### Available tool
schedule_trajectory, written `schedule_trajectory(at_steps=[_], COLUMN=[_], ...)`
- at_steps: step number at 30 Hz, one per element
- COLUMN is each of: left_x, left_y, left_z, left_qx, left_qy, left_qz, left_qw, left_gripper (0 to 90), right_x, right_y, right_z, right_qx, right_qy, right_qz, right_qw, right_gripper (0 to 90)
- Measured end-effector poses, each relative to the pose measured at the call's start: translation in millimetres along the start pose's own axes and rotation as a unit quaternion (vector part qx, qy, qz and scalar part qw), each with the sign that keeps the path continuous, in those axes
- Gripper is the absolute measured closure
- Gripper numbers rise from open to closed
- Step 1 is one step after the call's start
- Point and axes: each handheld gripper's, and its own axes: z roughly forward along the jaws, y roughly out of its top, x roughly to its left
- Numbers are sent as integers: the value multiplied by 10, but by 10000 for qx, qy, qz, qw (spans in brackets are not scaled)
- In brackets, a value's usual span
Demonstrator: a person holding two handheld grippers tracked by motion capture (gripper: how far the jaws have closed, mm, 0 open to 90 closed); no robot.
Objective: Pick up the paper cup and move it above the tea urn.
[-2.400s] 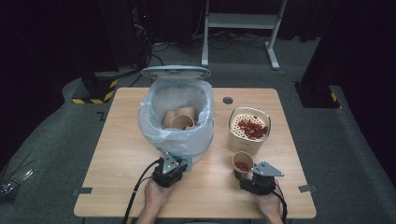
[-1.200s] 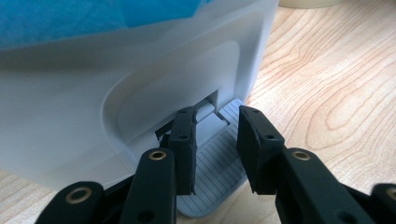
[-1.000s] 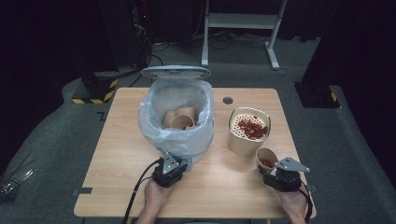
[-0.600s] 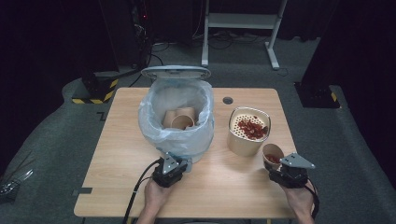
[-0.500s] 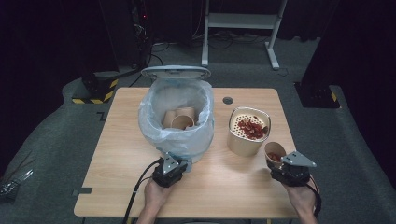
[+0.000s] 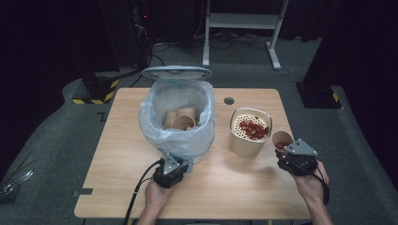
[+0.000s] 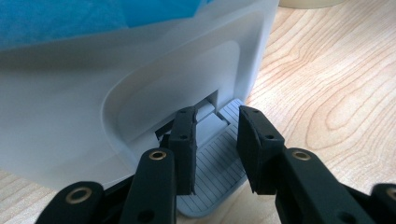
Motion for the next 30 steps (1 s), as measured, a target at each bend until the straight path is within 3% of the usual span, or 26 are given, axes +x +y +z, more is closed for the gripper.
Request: schedule_trajectory(at_steps=[20, 30], left_x=[1, 4], left_y=[0, 0], left_z=[0, 0], left_qx=[1, 0], left_qy=[-5, -19], left_qz=[-5, -17], left_qw=[10000, 10000], left_gripper=[677, 677], right_x=[-141, -158], right_y=[324, 474], right_z=[-10, 1], right_qx=[148, 272], right_qy=[-318, -492], right_qz=[-487, -867], right_qw=[9982, 9946], right_gripper=[380, 381])
